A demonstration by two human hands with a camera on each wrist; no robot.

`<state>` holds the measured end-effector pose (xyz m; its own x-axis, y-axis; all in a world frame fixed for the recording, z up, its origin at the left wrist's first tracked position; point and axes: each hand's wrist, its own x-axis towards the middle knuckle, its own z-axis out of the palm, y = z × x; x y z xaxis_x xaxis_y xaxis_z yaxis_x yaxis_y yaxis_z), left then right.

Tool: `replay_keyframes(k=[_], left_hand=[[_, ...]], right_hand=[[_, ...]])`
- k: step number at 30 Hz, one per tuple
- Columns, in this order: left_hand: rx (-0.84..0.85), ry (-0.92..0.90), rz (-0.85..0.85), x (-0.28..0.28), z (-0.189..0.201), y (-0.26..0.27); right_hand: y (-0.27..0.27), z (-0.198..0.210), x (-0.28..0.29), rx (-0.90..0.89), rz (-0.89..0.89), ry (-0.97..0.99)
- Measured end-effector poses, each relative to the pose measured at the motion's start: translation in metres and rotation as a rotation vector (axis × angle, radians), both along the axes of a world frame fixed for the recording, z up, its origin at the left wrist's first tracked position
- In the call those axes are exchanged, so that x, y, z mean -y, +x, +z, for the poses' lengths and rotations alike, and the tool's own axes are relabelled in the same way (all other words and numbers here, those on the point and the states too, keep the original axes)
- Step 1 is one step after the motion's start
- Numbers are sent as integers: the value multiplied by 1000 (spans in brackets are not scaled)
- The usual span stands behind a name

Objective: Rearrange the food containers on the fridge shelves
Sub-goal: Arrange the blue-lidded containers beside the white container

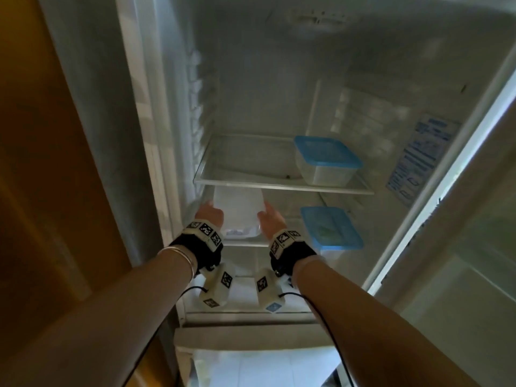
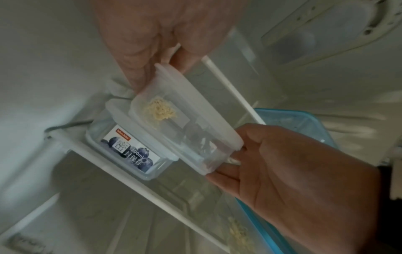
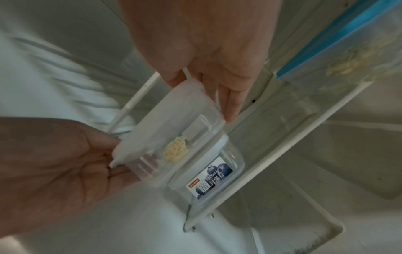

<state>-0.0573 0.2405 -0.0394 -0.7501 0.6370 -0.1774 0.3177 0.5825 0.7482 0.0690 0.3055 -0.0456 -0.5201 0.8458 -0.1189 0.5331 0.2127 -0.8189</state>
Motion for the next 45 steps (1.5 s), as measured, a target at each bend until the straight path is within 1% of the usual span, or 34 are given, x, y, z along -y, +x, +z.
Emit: replay_keyframes(k=[4,7,10,13,17,22,29,36,42,45], left_hand=[[15,45,30,-17,-4,-12],[10,74,55,-27,-4,-19],[22,98,72,-36,-6,-24],[17,91,82,-43,-10,-29],[-38,69,108,-50,-14,-34],[-63,28,136,-55,-15,-35],[-55,-20,124,-54,-11,-33],[-68,-32,79,-44,0,-24],[-71,-13,52,-32,15,-9],[-109,-20,48,-27,24,3]], right_hand=[[-10,3,-17,31,27,-10],[-15,4,-29,66,63,-75],[-23,3,-41,59,77,-115],[-29,-2,-48,82,124,-107],[-35,-8,-55,98,175,-129],[-38,-9,-60,81,196,-156],[-36,-9,-60,106,199,-129],[-34,-4,-56,201,211,-98],[-19,6,-55,254,226,-48],[-7,17,-51,289,253,-1]])
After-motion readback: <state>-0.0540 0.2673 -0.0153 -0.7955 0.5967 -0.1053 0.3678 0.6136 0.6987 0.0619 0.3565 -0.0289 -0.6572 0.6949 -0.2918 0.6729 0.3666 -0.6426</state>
